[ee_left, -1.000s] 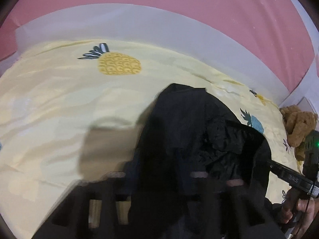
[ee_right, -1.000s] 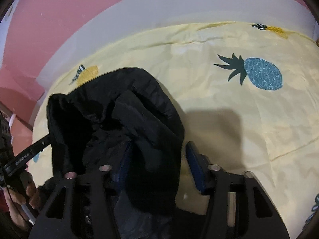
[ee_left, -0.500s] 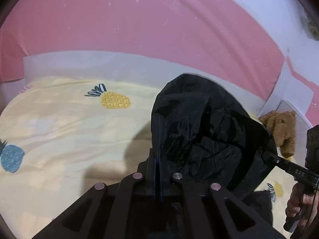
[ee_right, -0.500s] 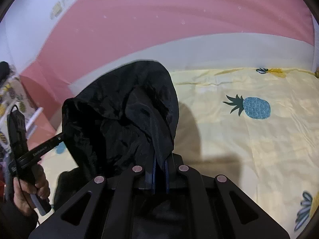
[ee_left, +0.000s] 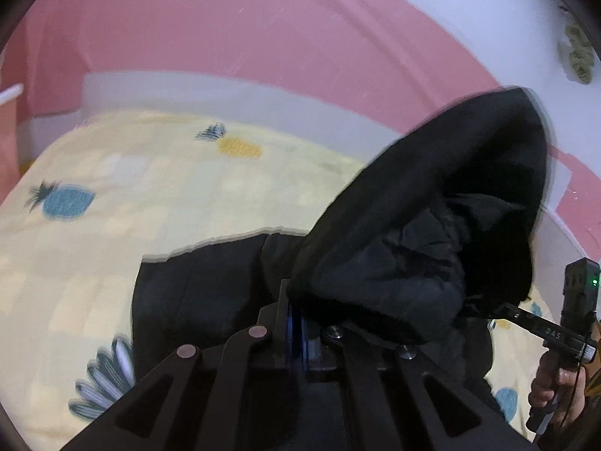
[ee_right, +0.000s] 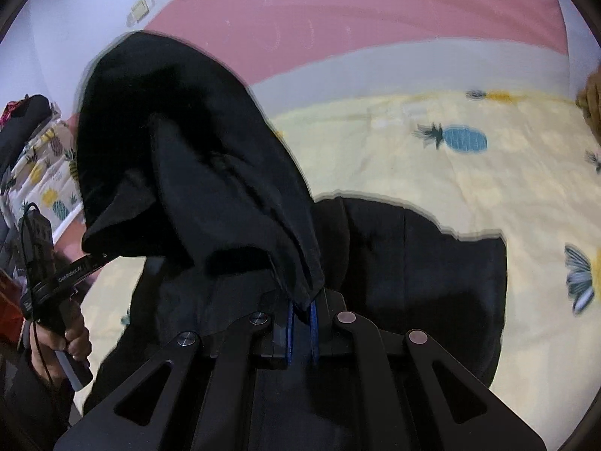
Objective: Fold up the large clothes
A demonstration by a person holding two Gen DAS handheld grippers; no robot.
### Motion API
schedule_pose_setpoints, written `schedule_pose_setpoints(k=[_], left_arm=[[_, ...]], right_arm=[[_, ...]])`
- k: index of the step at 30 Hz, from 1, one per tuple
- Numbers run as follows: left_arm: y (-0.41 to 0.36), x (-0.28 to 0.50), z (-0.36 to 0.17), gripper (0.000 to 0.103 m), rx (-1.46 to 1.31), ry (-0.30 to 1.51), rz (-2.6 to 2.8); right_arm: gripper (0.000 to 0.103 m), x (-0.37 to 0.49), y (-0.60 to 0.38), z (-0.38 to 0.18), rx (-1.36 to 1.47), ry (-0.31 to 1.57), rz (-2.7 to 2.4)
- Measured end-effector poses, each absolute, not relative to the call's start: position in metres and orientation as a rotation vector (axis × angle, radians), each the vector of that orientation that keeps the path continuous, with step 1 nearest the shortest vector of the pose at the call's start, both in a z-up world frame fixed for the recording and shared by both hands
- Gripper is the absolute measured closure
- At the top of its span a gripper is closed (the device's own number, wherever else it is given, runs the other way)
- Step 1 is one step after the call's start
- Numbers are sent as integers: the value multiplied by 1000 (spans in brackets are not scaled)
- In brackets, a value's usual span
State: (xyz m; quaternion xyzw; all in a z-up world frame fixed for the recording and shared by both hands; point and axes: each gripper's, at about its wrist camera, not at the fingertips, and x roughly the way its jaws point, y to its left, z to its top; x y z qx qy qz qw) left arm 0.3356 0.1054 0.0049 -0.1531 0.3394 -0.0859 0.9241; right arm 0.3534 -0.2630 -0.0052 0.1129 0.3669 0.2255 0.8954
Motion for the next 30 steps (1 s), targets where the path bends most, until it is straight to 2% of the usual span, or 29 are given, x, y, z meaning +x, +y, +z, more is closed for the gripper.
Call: schedule_pose_setpoints(k=[7,9,11,13,15,17,19,21,24,25,26,27,30], left_arm=[[119,300,-29,100,-295,820,-90],[123,289,-38,100,-296,855,-88],[126,274,-41,99,-298,864,-83],[129,260,-43,98,-303,871,-76],[131,247,-39,98,-310,861,-75],[130,242,-31,98,-321,836,-78],[124,246,-20,93,-340,801,-108],[111,257,-8,76,-344,772,-148],[90,284,-8,71,-340,768,-209],[85,289,-13,71,-341,784,-219],[80,294,-20,71,-346,809,-223],[72,299,-31,71,-354,850,-236],[57,290,-48,71,-345,855,-283]], right_arm=[[91,340,-272,-46,243,865,440],[85,336,-279,-51,263,885,430],[84,332,-288,-56,289,902,421],[77,326,-293,-56,317,905,422],[65,323,-296,-54,367,901,446],[59,324,-291,-51,419,895,493],[57,332,-280,-53,455,905,538],[57,335,-263,-58,488,929,574],[57,345,-238,-70,521,977,580],[58,349,-234,-76,534,993,573],[88,351,-232,-79,536,993,560],[100,350,-230,-80,522,982,550],[100,331,-239,-77,474,947,511]])
